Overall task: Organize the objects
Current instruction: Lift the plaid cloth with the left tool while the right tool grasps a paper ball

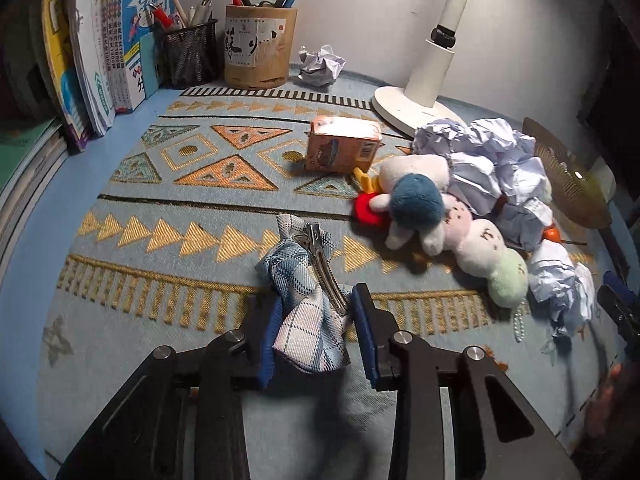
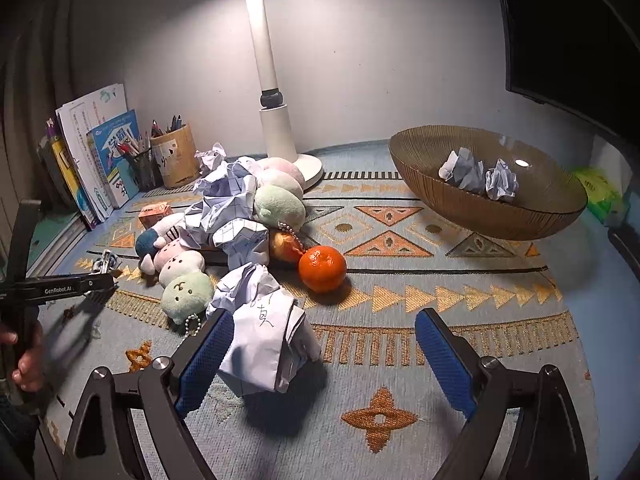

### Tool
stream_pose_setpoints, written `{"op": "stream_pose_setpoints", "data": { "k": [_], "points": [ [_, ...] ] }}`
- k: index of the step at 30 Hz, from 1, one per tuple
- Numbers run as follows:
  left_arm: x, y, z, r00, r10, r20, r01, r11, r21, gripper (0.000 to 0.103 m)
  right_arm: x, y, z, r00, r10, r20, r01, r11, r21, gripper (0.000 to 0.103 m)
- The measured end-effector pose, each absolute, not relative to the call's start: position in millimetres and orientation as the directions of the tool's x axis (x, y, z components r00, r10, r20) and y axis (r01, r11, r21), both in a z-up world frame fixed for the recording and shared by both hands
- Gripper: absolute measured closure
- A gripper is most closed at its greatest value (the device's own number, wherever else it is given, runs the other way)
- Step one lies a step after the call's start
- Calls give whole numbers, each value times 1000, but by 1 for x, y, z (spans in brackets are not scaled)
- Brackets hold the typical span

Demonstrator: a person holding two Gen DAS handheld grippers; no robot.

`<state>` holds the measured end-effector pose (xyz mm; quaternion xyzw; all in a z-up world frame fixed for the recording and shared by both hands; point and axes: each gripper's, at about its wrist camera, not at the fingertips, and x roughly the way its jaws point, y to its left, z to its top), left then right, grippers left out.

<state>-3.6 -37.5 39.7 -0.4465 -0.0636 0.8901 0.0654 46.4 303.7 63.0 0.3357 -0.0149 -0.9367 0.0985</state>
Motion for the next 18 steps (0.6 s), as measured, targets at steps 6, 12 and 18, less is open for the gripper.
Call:
{"op": "stream_pose_setpoints", "data": {
  "k": [6,12,18],
  "points": [
    [25,-16,44,-686,155,-711,-58,-985,-160,72,57,302,61,-656,-358,-664,247,-934,260,12],
    [26,-22,44,-700,161,-696,-63,-984,-165,69,43,262,55,-638,-214,-740,214,-972,97,23],
    [28,-21,45,-716,152,-682,-61,-986,-155,69,39,277,53,-639,-235,-733,200,-970,137,61]
  ]
}}
